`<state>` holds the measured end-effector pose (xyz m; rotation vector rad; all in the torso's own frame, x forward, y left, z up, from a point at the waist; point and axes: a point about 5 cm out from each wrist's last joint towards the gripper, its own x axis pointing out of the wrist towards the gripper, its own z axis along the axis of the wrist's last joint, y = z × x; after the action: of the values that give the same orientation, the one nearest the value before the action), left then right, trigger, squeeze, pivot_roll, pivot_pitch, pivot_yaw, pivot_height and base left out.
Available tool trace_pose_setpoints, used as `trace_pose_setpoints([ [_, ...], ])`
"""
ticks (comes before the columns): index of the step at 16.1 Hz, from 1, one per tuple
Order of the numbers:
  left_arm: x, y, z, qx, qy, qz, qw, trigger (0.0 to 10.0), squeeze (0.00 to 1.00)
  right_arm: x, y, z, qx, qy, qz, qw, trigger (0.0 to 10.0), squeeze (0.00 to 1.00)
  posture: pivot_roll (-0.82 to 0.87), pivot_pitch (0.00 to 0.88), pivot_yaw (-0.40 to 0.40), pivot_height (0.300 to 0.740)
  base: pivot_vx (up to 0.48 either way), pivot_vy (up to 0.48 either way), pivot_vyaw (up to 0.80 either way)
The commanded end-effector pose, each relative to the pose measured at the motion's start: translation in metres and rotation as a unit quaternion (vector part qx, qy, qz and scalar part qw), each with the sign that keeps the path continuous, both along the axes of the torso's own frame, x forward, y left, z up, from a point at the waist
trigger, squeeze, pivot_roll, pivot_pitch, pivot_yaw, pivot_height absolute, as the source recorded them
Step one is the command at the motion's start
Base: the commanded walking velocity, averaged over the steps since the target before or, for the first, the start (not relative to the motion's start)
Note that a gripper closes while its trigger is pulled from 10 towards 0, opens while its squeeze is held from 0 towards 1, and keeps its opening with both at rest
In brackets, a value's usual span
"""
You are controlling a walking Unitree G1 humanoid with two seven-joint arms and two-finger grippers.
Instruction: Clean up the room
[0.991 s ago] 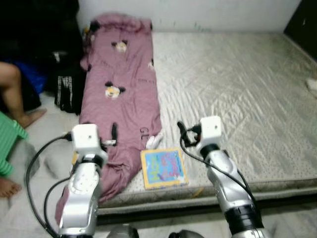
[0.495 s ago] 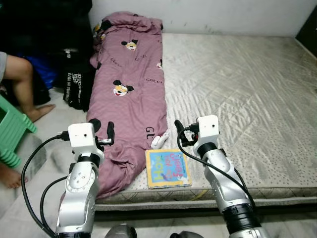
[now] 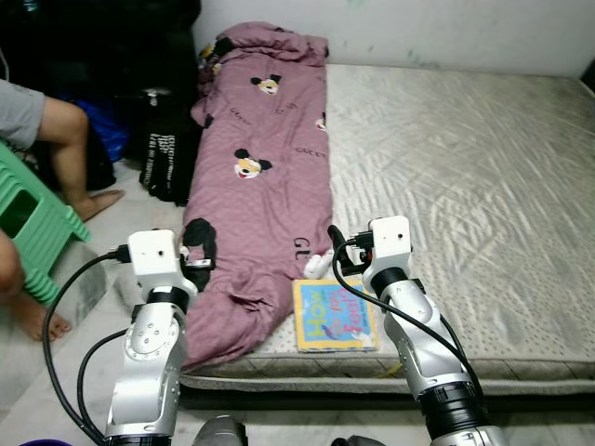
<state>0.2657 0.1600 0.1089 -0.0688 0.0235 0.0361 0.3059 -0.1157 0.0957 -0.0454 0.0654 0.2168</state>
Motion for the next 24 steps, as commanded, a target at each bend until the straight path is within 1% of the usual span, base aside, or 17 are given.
trace_pose_setpoints([
  [1, 0.0, 0.0, 0.0, 0.003, 0.0, -0.001, 1.0, 10.0, 0.0, 0.0, -0.004, 0.0, -0.004, 0.003, -0.005, 1.0, 10.0, 0.0, 0.09, 0.061, -0.03, 0.74, 0.0, 0.0, 0.0],
  [3, 0.001, 0.003, -0.001, 0.013, 0.006, 0.014, 1.0, 10.0, 0.0, 0.001, -0.004, 0.0, -0.003, 0.003, -0.006, 1.0, 10.0, 0.0, 0.09, 0.067, -0.028, 0.74, 0.0, 0.0, 0.0],
  [4, 0.002, 0.004, 0.0, 0.0, 0.004, 0.01, 1.0, 10.0, 0.0, 0.001, -0.004, 0.001, -0.001, 0.001, -0.007, 1.0, 10.0, 0.0, 0.09, 0.07, -0.027, 0.74, 0.0, 0.0, 0.0],
  [7, 0.003, 0.004, 0.0, -0.001, 0.005, 0.007, 1.0, 10.0, 0.0, 0.0, -0.004, 0.0, 0.001, 0.002, -0.009, 1.0, 10.0, 0.0, 0.09, 0.077, -0.024, 0.736, 0.0, 0.0, 0.0],
  [15, 0.005, 0.003, 0.0, 0.002, 0.003, 0.008, 1.0, 10.0, 0.0, 0.0, -0.003, 0.001, 0.005, 0.0, -0.006, 1.0, 10.0, 0.0, 0.09, 0.082, -0.022, 0.654, 0.0, 0.0, 0.0],
  [19, 0.006, 0.007, 0.001, 0.002, 0.001, 0.026, 1.0, 10.0, 0.0, 0.001, -0.003, 0.001, 0.005, -0.001, -0.005, 1.0, 10.0, 0.0, 0.08, 0.081, -0.026, 0.605, 0.0, 0.0, 0.0],
  [20, 0.007, 0.01, 0.003, 0.005, -0.006, 0.04, 0.999, 10.0, 0.0, 0.001, -0.003, 0.001, 0.003, -0.001, -0.007, 1.0, 10.0, 0.0, 0.08, 0.081, -0.026, 0.605, 0.0, 0.0, 0.0],
  [24, 0.008, 0.013, 0.003, 0.006, -0.007, 0.045, 0.999, 10.0, 0.0, 0.001, -0.003, 0.001, 0.003, -0.001, -0.006, 1.0, 10.0, 0.0, 0.08, 0.081, -0.027, 0.605, 0.0, 0.0, 0.0],
])
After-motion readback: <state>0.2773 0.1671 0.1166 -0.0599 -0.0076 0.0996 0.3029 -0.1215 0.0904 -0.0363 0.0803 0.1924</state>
